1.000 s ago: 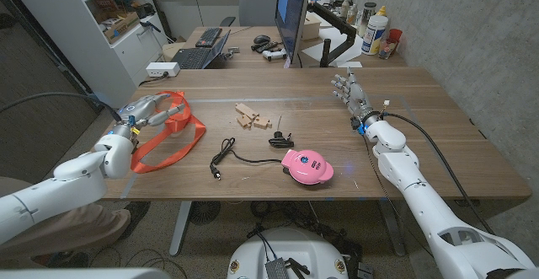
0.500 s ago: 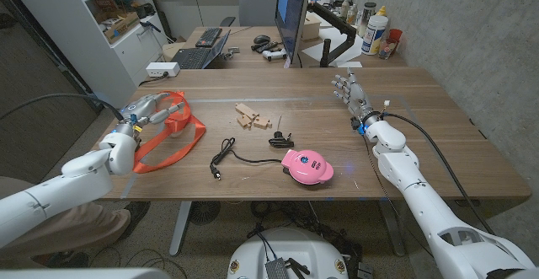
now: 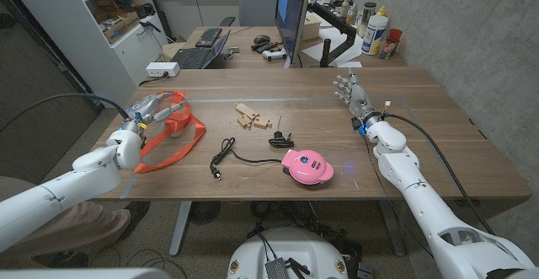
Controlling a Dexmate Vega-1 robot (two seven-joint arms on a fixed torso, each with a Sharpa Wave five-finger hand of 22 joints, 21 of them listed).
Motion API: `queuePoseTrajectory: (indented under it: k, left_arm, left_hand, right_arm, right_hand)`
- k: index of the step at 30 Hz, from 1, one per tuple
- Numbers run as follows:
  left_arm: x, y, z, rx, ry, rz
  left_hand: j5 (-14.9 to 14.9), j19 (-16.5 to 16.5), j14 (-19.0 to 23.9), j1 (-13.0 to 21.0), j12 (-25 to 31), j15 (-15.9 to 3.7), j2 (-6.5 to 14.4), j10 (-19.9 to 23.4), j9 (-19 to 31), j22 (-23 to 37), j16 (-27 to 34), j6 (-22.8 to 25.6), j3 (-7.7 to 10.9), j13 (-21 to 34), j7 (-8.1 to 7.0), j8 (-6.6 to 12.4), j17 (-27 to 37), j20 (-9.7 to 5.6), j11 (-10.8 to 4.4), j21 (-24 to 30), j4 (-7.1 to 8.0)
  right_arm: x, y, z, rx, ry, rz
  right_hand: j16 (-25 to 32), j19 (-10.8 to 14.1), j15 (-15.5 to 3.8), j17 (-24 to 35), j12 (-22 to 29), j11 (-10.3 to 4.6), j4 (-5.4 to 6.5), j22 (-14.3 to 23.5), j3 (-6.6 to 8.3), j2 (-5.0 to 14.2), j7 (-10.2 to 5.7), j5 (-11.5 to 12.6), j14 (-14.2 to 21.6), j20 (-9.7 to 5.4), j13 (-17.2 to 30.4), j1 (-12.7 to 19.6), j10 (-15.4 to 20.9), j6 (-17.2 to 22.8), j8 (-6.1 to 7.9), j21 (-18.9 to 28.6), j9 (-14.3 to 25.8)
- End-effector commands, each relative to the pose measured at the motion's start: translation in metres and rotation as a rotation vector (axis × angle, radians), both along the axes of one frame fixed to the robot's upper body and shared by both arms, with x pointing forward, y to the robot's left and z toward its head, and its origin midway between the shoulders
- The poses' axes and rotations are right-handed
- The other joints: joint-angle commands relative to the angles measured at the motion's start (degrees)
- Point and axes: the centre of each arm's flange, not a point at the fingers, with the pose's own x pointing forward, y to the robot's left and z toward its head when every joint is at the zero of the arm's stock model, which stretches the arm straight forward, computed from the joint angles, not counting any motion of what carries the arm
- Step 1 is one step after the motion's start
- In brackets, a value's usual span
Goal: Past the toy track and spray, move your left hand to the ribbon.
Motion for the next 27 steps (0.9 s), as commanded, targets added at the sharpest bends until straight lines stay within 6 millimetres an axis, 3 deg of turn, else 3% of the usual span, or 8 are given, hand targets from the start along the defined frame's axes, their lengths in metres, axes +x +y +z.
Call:
queuePoseTrajectory:
  k: [1,9,12,27]
  left_arm:
    - [0.013,-0.006,0.001,-0.024,-0.008,-0.006]
    - [0.017,-0.010,0.002,-0.026,-0.008,-0.013]
    - [0.019,-0.011,0.000,-0.040,-0.010,-0.015]
    - [0.027,-0.016,-0.007,-0.055,0.006,-0.025]
  left_hand:
    - [0.4,0.1,0.7,0.7,0.2,-8.36,0.1,0.6,0.2,0.1,0.2,0.8,-0.19,0.3,-0.09,0.59,0.1,-2.17,-0.12,0.0,-0.32]
    - [0.6,0.2,0.8,1.0,0.3,-8.38,0.3,0.8,0.2,0.1,0.2,1.1,-0.16,0.3,-0.09,0.69,0.1,-2.05,-0.07,0.0,-0.40]
    - [0.6,0.2,0.8,1.0,0.3,-8.39,0.3,0.8,0.2,0.1,0.2,1.1,-0.16,0.3,-0.09,0.71,0.1,-1.99,-0.06,0.0,-0.42]
    - [0.9,0.2,0.9,1.4,0.3,-8.40,0.5,0.9,0.3,0.1,0.2,1.5,-0.17,0.3,-0.10,0.80,0.2,-2.04,0.00,0.0,-0.52]
  right_arm:
    - [0.002,-0.004,-0.001,0.020,0.004,-0.002]
    - [0.002,-0.004,-0.002,0.021,0.006,0.001]
    - [0.002,-0.004,-0.003,0.020,0.006,0.000]
    - [0.001,-0.007,-0.005,0.022,0.007,-0.003]
  right_hand:
    - [0.3,-0.2,0.12,0.1,0.0,0.46,-0.26,0.0,0.01,0.10,-0.06,0.0,-0.1,-1.15,0.2,0.5,-0.1,0.2,0.35,0.1,0.2]
    - [0.3,-0.1,0.45,0.1,0.0,0.61,-0.29,0.0,0.05,0.15,0.00,0.0,-0.2,-0.79,0.2,0.5,-0.1,0.2,0.34,0.1,0.2]
    - [0.3,0.1,0.45,0.1,0.0,0.66,-0.30,0.0,0.08,0.18,-0.03,0.0,-0.2,0.29,0.2,0.5,-0.1,0.2,0.33,0.1,0.2]
    - [0.3,0.2,0.44,0.1,0.0,0.67,-0.33,-0.1,0.10,0.19,-0.02,0.0,-0.2,0.35,0.2,0.6,-0.2,0.3,0.35,0.1,0.2]
